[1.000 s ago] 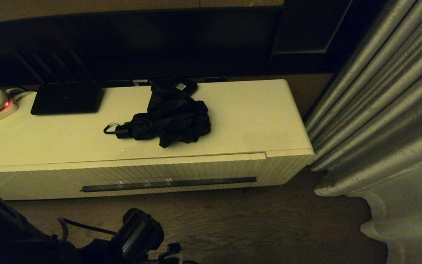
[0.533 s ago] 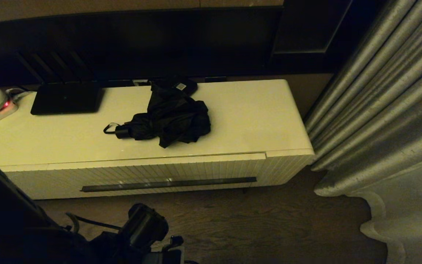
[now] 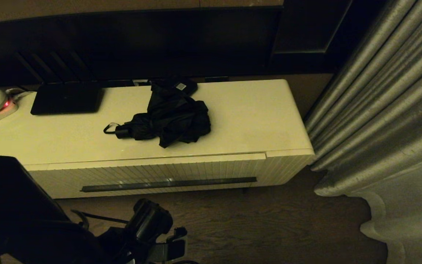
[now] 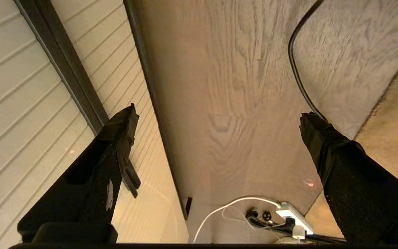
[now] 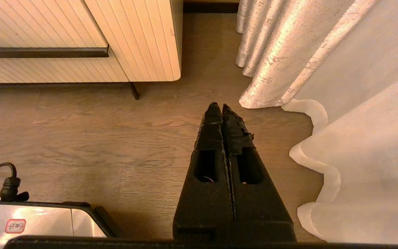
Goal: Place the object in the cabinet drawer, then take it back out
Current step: Open the drawer
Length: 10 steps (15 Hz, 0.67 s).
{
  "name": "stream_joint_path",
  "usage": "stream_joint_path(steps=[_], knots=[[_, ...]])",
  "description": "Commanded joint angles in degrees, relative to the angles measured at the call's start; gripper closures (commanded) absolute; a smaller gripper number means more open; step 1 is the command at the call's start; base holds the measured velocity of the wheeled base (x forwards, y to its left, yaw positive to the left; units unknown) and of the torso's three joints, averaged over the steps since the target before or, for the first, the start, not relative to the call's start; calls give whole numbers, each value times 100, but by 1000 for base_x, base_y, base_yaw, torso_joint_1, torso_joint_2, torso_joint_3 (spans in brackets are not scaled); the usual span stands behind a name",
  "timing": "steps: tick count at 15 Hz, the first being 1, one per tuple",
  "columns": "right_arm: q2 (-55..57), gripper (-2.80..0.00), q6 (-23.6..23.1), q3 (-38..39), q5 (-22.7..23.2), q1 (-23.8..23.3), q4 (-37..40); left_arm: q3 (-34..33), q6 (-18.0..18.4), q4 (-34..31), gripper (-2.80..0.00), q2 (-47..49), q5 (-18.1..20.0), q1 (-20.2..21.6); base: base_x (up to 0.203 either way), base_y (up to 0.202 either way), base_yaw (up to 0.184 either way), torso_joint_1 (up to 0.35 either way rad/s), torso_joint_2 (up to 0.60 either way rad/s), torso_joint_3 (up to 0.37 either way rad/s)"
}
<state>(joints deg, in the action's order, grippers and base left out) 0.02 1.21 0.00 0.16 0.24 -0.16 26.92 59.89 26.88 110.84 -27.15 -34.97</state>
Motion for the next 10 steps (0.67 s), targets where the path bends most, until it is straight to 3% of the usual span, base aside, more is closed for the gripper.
stream_joint_path(steps=[1,10], knots=[[-2,0,2,9,2,2,-2,7,22,178,-280,271,-62,26,0,0,0,0,0,0],[-2,0,2,9,2,2,-2,272,39,547,-280,421,-168,70,0,0,0,0,0,0]])
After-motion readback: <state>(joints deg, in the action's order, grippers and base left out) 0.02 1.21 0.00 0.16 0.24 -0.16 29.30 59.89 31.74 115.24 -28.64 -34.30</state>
